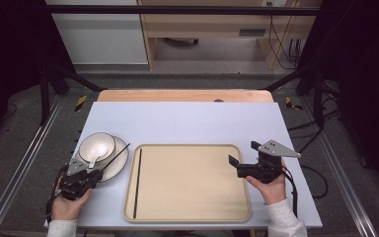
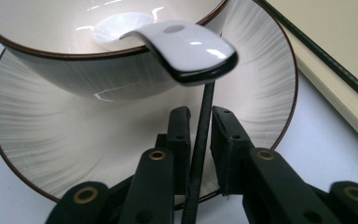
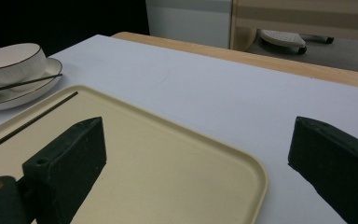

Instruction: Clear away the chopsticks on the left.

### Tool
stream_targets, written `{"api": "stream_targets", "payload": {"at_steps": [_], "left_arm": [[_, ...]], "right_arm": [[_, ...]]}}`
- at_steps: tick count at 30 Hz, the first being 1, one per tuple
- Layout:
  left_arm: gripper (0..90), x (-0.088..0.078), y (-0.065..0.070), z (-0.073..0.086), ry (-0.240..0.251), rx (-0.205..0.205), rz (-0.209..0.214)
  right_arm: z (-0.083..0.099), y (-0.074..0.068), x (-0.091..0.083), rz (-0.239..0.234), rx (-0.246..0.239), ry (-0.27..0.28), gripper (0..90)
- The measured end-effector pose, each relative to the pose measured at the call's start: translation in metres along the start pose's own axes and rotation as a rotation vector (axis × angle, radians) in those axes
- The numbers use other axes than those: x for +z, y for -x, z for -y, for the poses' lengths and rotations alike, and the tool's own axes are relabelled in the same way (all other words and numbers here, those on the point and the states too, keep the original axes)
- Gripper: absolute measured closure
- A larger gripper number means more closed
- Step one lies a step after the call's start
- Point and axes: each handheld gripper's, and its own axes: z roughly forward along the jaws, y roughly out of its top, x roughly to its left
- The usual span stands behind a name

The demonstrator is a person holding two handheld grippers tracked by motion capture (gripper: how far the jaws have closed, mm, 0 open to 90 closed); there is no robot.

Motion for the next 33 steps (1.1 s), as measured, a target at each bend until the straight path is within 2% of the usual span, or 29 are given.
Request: {"api": "stream_targets", "payload": {"at_steps": [6,16,17,25,33], "left_arm": [[83.8,0.000,0.005,-0.001,-0.007,0.017,0.003],[85.0,-0.005,0.015,-0.005,0.005,0.023,-0.010],[85.1,-0.006,0.017,-0.006,0.006,0.014,-0.009],[85.0,-0.011,0.033,-0.012,0.041,0.039,-0.010],[85.0,-0.016,0.047,-0.016,0.081,0.022,-0.012]], "right_arm": [[0.000,0.000,0.000,-0.001,-0.004,0.002,4.3],[0.000,0.001,-0.001,-0.002,-0.005,0.002,4.3],[0.000,0.001,-0.001,-0.003,-0.005,0.001,4.3],[0.000,0.001,-0.002,-0.002,0.000,0.004,4.2],[0.000,0.001,-0.002,-0.002,0.002,0.007,4.2]]}}
